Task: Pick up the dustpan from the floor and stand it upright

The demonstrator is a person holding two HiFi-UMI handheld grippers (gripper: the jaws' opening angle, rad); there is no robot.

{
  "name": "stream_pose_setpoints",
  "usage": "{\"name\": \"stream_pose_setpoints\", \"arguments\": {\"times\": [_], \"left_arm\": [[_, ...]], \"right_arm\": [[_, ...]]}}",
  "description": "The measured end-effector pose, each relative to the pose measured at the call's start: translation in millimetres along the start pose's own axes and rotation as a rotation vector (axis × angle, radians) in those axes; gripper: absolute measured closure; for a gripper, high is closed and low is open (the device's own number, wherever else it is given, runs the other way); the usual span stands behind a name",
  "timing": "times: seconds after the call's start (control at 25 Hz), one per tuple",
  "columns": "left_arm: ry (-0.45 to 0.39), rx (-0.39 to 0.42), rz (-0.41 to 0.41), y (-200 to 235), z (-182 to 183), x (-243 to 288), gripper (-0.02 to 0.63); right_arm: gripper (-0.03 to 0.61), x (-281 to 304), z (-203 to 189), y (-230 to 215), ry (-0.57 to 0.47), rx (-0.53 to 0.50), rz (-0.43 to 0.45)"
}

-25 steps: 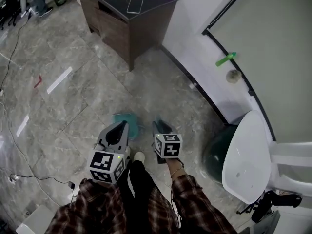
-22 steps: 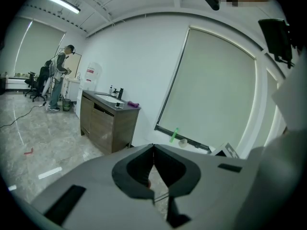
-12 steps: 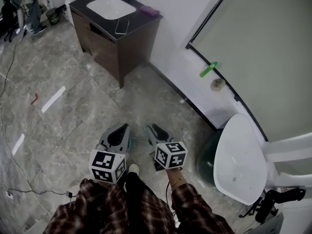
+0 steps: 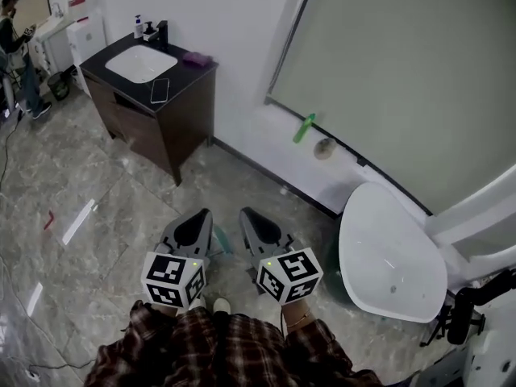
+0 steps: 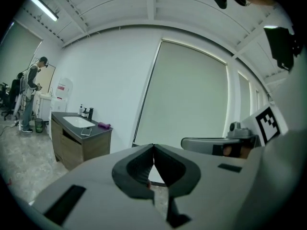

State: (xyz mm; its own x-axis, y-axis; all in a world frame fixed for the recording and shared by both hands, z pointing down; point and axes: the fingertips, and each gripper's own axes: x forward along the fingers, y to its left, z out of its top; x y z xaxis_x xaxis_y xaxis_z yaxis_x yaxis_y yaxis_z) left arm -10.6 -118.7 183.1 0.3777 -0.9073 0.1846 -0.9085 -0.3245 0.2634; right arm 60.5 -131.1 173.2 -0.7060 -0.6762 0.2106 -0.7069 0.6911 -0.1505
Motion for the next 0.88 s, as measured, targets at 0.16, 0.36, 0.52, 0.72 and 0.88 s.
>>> {"name": "stream_pose_setpoints", "arguments": {"times": [0.16,0.36,0.52,0.72,0.88], "left_arm": [[-0.022,0.019,-0.05,-22,14,-1,0.601],[-0.025,0.032,-0.07,-35,18,-1,0.603],[-0.023,0.02,-0.056,-29,16,-3,0.601],[-0.021,0.021,-0.039,-21,17,-5,0.603],[-0.021,0.018,-0.026,-15,16,-6,0.603]], "right_arm": [[0.566,-23,13,-3,-0.044,-0.007,-0.032],[0.568,-36,15,-10,-0.033,-0.026,-0.078],[0.568,-33,16,-7,-0.033,-0.038,-0.075],[0.568,-29,17,-1,-0.036,-0.043,-0.058],[0.568,-26,17,2,-0.037,-0.045,-0.05]]}}
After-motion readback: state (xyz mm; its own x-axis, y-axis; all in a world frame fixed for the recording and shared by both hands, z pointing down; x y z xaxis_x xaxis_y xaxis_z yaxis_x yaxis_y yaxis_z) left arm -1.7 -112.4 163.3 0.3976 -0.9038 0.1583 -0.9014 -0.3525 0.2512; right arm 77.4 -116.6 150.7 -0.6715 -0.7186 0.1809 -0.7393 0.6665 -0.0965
